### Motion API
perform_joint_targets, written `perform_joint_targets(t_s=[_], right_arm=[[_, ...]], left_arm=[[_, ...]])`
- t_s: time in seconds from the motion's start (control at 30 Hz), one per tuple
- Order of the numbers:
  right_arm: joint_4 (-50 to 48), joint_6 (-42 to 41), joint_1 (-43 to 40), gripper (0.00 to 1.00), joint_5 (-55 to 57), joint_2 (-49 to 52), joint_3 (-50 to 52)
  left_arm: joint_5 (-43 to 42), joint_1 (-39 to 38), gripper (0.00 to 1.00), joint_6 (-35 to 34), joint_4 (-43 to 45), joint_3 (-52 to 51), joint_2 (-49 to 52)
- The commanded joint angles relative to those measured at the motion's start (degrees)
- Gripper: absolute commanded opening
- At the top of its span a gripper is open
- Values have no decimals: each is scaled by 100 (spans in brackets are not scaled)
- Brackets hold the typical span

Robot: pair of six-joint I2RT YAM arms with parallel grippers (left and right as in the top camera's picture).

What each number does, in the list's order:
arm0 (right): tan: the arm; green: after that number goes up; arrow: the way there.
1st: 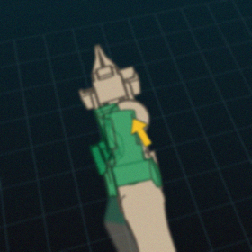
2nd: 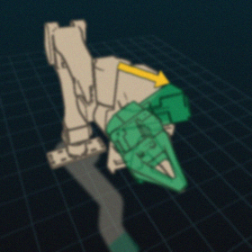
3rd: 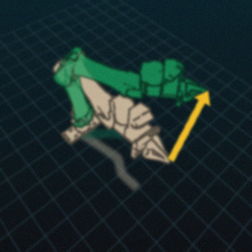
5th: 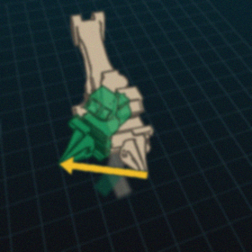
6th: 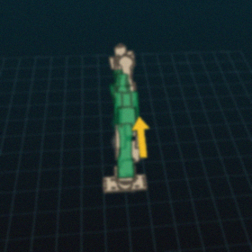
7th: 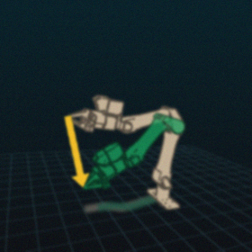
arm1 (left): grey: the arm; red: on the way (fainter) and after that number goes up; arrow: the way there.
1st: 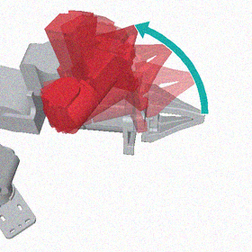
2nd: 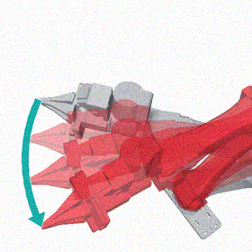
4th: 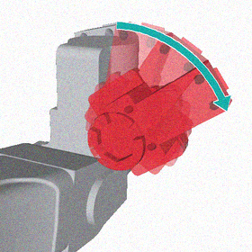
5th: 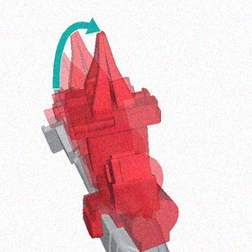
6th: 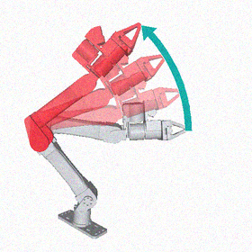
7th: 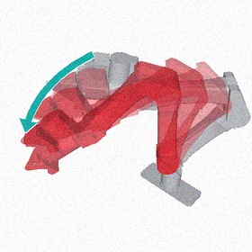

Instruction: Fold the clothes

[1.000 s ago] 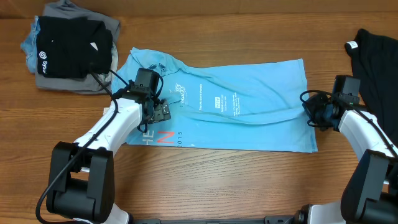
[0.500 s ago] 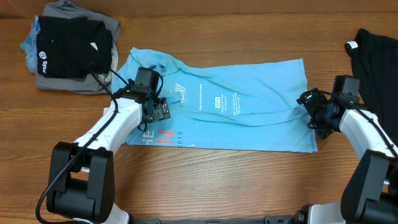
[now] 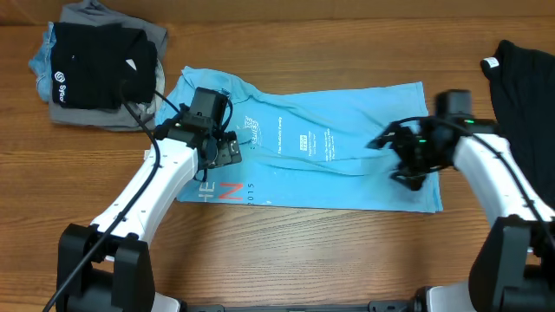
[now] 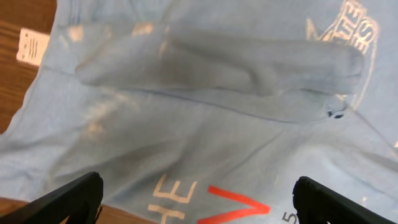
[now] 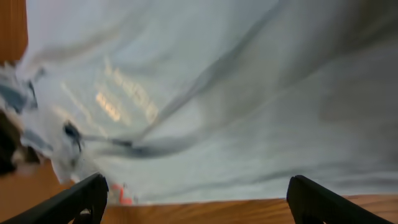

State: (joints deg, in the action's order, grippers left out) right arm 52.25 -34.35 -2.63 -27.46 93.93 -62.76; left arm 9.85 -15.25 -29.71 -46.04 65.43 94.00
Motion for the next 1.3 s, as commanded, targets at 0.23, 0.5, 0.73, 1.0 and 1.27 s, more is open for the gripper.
perform_joint_targets(t_s=[0.23, 0.5, 0.73, 1.0, 1.27], right_arm=[[-721, -1370, 1231, 94, -164, 9, 391], [-804, -1569, 1279, 91, -146, 9, 531], [-1167, -1980, 1344, 89, 98, 48, 763], [-1414, -2302, 1648, 86, 761, 50, 765], [-1532, -2730, 2098, 80, 1491, 72, 767]], left_arm=[[61, 33, 100, -118, -385, 63, 151], [59, 33, 100, -122, -431, 63, 151], [61, 33, 100, -120, -433, 63, 151], [61, 33, 100, -166, -428, 63, 151], [61, 33, 100, -162, -455, 63, 151]])
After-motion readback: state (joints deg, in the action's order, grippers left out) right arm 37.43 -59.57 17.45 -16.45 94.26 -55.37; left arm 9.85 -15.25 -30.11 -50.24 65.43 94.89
